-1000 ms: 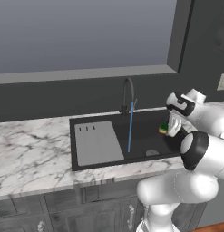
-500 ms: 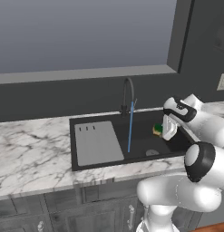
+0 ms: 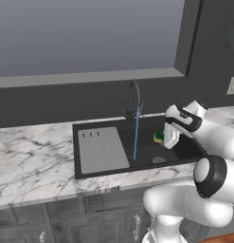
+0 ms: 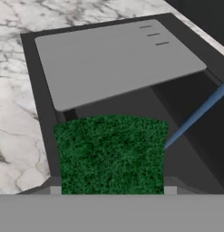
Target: Soak the sponge with water for a few seconds and then drop it inside the sink.
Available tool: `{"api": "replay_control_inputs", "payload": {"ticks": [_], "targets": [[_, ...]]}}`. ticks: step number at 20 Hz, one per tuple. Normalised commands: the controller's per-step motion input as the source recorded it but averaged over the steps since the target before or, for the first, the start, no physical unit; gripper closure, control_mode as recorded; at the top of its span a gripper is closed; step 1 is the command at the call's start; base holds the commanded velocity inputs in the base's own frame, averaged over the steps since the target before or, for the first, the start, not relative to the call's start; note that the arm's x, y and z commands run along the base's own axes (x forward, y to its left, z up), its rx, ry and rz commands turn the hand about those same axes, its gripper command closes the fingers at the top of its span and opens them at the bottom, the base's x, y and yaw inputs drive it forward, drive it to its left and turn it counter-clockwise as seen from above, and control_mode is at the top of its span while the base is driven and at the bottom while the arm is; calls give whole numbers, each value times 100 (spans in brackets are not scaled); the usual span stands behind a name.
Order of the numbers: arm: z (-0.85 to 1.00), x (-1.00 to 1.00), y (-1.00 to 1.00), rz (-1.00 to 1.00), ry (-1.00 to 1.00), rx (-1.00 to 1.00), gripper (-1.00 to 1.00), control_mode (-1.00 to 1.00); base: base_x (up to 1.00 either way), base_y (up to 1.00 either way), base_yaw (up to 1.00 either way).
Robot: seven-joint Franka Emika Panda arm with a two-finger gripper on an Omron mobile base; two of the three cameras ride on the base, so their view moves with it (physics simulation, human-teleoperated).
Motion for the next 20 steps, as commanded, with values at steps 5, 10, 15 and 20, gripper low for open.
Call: {"api": "replay_control_inputs", "payload": {"ticks": [5, 10, 15, 20], "targets": [[-7, 1, 14, 0, 0, 2, 100, -100, 0, 0, 0], [-7, 0, 0, 0, 0, 9, 100, -100, 0, 0, 0], [-1, 0, 0, 0, 0, 11, 100, -100, 0, 0, 0], [0, 5, 0, 0, 1, 3, 100, -100, 0, 0, 0]]}}
